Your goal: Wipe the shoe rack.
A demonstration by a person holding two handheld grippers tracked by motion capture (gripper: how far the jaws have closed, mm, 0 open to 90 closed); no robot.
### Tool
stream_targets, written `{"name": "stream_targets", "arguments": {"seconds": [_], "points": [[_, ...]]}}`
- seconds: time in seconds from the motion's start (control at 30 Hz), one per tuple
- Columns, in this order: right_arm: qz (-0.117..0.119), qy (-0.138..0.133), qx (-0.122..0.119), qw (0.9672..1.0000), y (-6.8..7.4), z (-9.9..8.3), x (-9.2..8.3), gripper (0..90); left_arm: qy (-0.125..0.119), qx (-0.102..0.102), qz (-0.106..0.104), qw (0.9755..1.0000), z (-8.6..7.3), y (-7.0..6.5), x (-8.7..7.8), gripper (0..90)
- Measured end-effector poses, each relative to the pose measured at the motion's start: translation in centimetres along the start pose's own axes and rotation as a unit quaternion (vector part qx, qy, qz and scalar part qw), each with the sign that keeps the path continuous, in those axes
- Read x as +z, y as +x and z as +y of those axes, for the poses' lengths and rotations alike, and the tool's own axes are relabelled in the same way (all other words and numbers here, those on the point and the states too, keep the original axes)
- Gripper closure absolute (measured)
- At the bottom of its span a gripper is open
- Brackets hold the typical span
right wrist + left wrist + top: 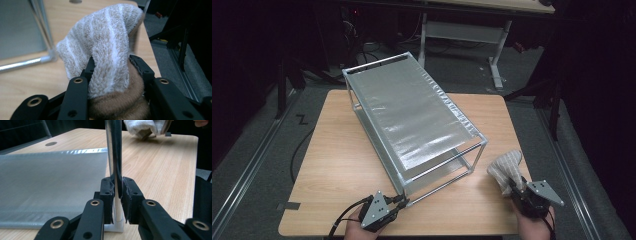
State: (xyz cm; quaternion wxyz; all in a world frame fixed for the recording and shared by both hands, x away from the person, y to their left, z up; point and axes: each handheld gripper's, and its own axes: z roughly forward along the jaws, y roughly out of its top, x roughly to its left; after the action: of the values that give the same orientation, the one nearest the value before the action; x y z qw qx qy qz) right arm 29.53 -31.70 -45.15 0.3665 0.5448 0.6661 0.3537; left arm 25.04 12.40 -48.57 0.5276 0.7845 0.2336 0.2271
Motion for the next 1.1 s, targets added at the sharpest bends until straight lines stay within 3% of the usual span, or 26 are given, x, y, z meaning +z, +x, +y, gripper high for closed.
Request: {"name": "stream_targets", "arguments": {"seconds": [0.3, 0.43, 0.6, 0.7, 0.73, 0.93, 1.1], "points": [[0.028, -0.023, -0.008, 0.9993, 1.8, 1.8, 2.1, 62.8, 0.013, -0.014, 0.05, 0.9985, -0.9, 0.7, -2.7, 78.8], [0.06, -0.042, -0.015, 0.9972, 3.8, 3.0, 3.1, 62.7, 0.022, -0.022, 0.064, 0.9975, -1.2, 1.1, -3.7, 78.8], [0.087, -0.084, -0.029, 0.9923, 5.9, 4.5, 2.3, 62.6, 0.027, -0.021, 0.066, 0.9972, -1.5, 1.4, -4.4, 78.2], [0.093, -0.117, -0.037, 0.988, 7.0, 5.6, 1.0, 62.6, 0.025, -0.02, 0.072, 0.9969, -1.8, 1.6, -4.8, 78.3], [0.099, -0.134, -0.041, 0.9851, 7.5, 6.1, 0.2, 62.6, 0.021, -0.023, 0.074, 0.9968, -2.0, 1.7, -4.9, 78.4], [0.127, -0.141, -0.063, 0.9799, 8.9, 6.3, -0.4, 62.9, 0.027, -0.031, 0.078, 0.9961, -2.2, 2.3, -5.8, 78.5], [0.152, -0.118, -0.072, 0.9787, 9.8, 5.6, 0.3, 63.0, 0.028, -0.032, 0.088, 0.9952, -2.3, 2.6, -6.0, 77.7]]}}
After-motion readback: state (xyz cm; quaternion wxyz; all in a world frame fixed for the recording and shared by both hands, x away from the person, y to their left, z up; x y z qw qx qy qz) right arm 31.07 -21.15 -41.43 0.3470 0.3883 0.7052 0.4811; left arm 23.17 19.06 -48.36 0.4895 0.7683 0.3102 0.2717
